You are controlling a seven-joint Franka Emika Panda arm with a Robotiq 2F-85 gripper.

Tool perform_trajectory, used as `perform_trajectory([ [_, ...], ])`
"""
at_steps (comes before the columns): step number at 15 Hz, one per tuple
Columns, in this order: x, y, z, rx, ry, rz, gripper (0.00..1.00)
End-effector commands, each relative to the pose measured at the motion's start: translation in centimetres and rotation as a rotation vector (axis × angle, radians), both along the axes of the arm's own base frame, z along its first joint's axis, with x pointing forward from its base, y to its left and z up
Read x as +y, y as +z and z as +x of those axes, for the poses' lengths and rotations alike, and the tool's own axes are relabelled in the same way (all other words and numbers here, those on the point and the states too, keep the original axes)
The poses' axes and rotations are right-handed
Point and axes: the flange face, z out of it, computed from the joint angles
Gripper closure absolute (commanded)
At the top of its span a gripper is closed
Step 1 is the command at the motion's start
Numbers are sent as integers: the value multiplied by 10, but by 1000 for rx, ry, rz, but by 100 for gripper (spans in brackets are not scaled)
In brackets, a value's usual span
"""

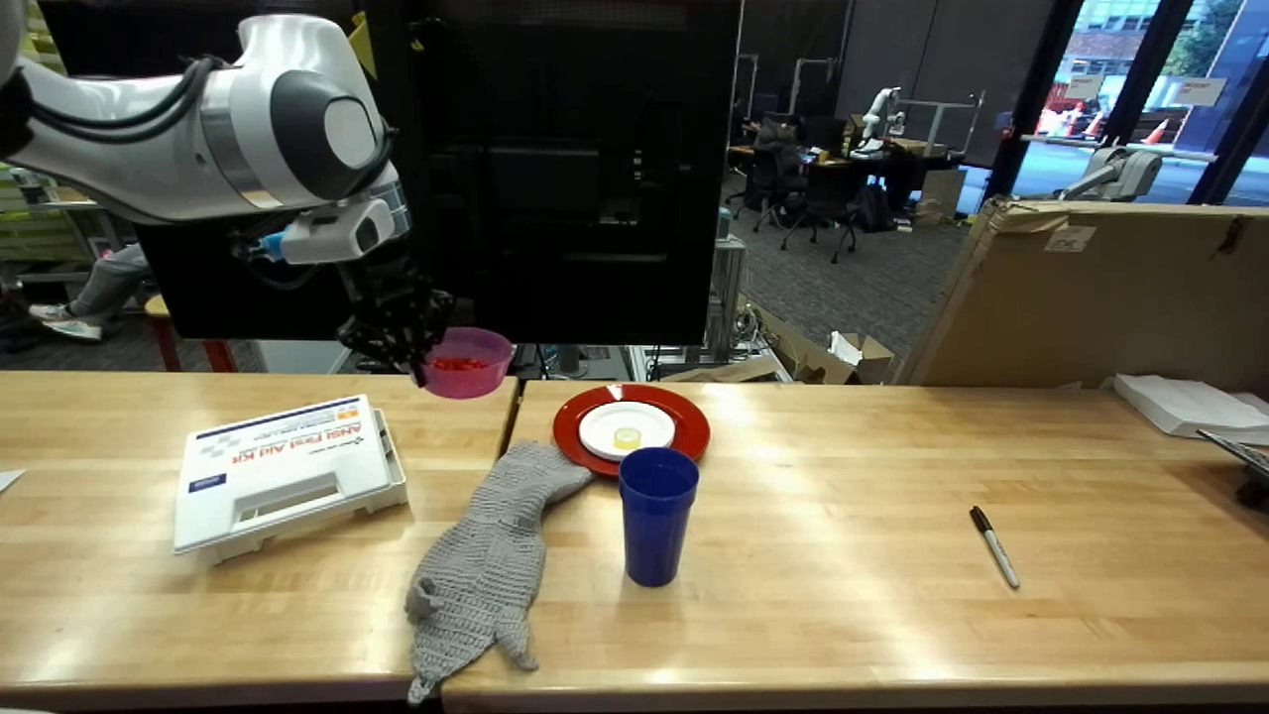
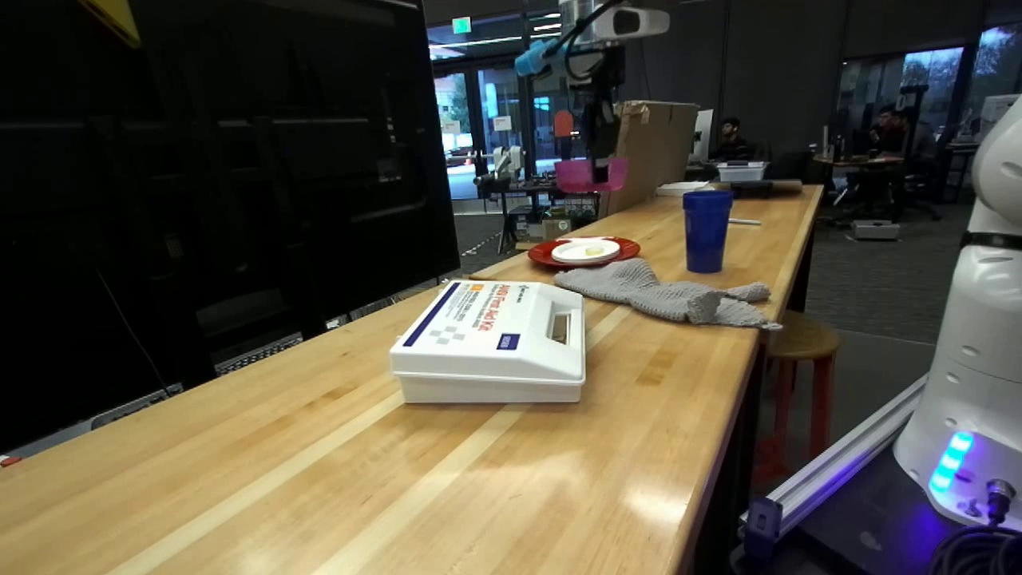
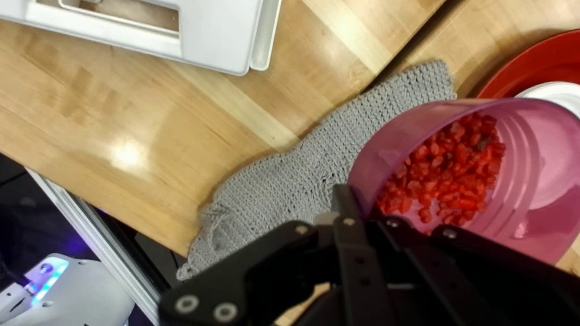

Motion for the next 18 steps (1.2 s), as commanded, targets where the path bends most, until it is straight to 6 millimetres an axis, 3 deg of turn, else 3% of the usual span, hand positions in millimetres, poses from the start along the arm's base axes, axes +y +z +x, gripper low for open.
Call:
perform_trajectory([
  [1, 0, 1, -1, -1, -5, 0, 96],
  [5, -3, -10, 6, 24, -62, -25, 99],
  [13, -50, -25, 15, 15, -369, -64, 99],
  [15, -89, -21, 12, 16, -415, -63, 99],
  [18, -101, -29, 16, 8, -550, -45, 99],
])
